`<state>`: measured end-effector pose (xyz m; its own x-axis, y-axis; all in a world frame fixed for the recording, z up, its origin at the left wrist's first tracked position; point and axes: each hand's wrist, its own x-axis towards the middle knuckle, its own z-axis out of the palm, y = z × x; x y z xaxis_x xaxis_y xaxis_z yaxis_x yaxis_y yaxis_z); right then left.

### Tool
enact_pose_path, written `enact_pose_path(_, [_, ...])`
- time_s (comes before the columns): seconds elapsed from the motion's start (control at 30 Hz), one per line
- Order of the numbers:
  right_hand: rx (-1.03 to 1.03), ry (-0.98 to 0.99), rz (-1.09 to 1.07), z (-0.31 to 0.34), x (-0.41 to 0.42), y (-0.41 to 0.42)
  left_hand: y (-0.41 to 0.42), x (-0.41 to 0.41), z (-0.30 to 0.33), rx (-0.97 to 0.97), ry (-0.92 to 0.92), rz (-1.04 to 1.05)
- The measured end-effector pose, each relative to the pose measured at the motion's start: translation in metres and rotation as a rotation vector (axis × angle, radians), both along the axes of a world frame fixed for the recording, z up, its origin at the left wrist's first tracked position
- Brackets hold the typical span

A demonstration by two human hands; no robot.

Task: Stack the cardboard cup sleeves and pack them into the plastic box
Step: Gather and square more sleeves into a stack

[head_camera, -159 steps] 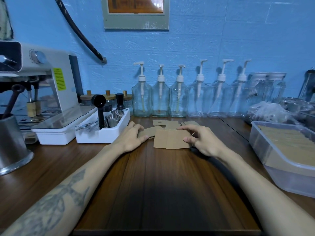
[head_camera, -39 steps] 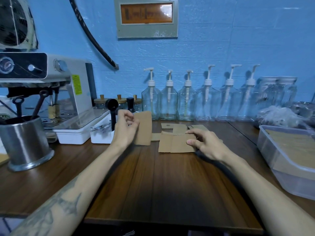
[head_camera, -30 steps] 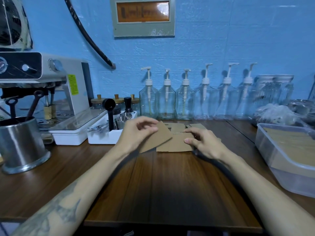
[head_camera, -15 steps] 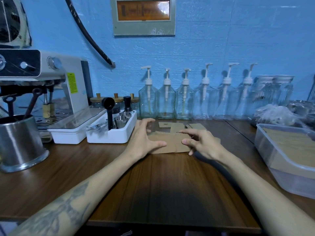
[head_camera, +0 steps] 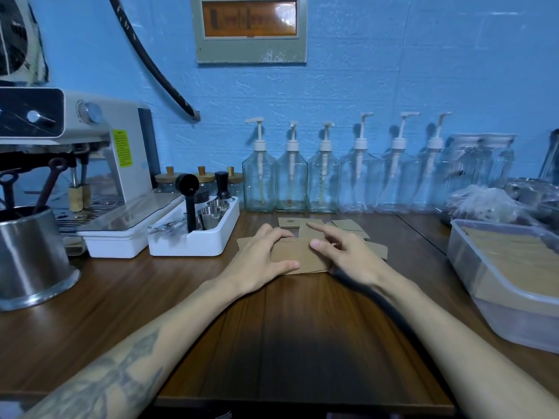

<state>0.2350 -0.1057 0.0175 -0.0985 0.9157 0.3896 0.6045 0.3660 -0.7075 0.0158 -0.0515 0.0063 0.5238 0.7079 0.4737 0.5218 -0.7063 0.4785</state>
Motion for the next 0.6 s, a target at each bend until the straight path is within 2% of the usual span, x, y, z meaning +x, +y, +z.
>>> enact_pose_path(0.07, [0.032, -0.091, -0.014, -0.002, 0.003, 0.002, 0.000, 0.001, 0.000, 0.007, -0.012, -0.006])
enact_pose_path(0.23, [-0.008, -0.152, -0.024, -0.005, 0.006, 0.006, 0.000, 0.004, -0.001, -0.107, -0.160, -0.003])
enact_pose_path(0.47, [-0.022, -0.078, -0.009, -0.004, 0.007, 0.007, 0.005, 0.003, 0.001, -0.144, -0.163, -0.039])
enact_pose_path(0.6, [-0.040, -0.078, -0.017, 0.001, 0.014, 0.005, 0.019, -0.003, 0.011, -0.210, -0.313, 0.011])
